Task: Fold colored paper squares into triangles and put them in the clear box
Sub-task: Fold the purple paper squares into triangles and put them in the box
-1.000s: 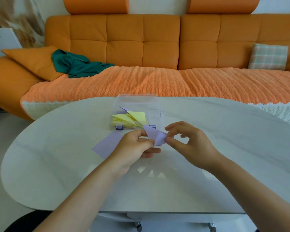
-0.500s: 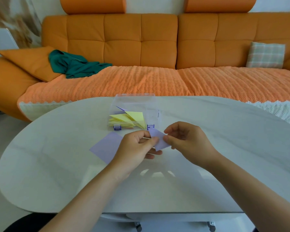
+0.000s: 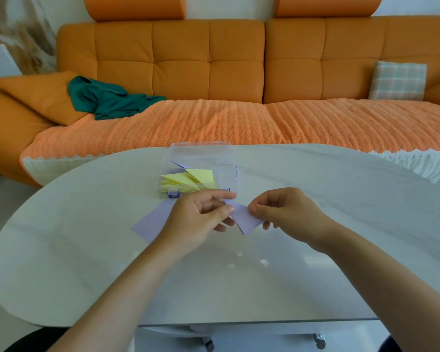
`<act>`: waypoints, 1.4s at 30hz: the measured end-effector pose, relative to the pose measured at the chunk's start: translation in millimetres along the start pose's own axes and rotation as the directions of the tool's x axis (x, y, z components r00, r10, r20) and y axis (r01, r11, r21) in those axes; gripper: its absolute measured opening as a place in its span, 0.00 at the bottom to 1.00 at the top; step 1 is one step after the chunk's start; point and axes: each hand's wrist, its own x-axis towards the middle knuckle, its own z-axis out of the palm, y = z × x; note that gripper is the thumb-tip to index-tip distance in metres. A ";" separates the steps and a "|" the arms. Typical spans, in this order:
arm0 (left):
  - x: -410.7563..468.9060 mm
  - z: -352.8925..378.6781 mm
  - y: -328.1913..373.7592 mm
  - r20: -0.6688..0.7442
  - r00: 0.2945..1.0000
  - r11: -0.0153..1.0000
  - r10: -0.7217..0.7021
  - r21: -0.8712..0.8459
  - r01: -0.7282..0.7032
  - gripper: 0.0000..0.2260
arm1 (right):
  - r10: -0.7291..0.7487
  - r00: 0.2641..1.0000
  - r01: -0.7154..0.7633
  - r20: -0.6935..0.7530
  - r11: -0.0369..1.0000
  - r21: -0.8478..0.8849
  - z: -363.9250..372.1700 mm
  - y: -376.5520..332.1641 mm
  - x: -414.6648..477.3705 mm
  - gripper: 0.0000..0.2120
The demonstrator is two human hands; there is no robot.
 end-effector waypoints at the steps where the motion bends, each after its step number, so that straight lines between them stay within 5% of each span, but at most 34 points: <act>1: 0.6 -3.2 1.1 0.016 1.000 1.000 -0.001 0.010 0.001 0.09 | 0.002 1.000 -0.002 0.018 1.000 0.006 -1.4 0.1 0.0 0.08; 11: -0.5 -7.7 -2.9 0.046 0.990 0.967 -0.133 0.223 0.119 0.06 | 0.021 0.993 -0.007 0.115 0.992 -0.122 -1.9 8.0 3.3 0.06; 17: 0.4 3.4 -13.5 0.016 0.989 0.851 -0.144 0.512 0.116 0.04 | 0.066 0.995 -0.029 0.078 0.914 -0.405 6.7 15.1 6.5 0.07; 21: 0.0 8.5 -16.5 0.017 0.998 0.738 -0.061 0.674 0.033 0.04 | 0.001 0.998 0.036 0.064 0.806 -0.591 16.7 15.5 8.4 0.04; 29: -3.0 18.7 -25.1 0.234 0.932 0.552 0.277 0.755 -0.353 0.09 | -0.048 0.999 0.051 0.021 0.796 -0.603 22.2 20.7 10.5 0.03; 42: -24.1 22.1 -23.4 0.416 0.862 0.442 0.291 0.740 -0.506 0.13 | 0.038 0.996 0.012 0.086 0.860 -0.511 1.1 23.8 4.6 0.04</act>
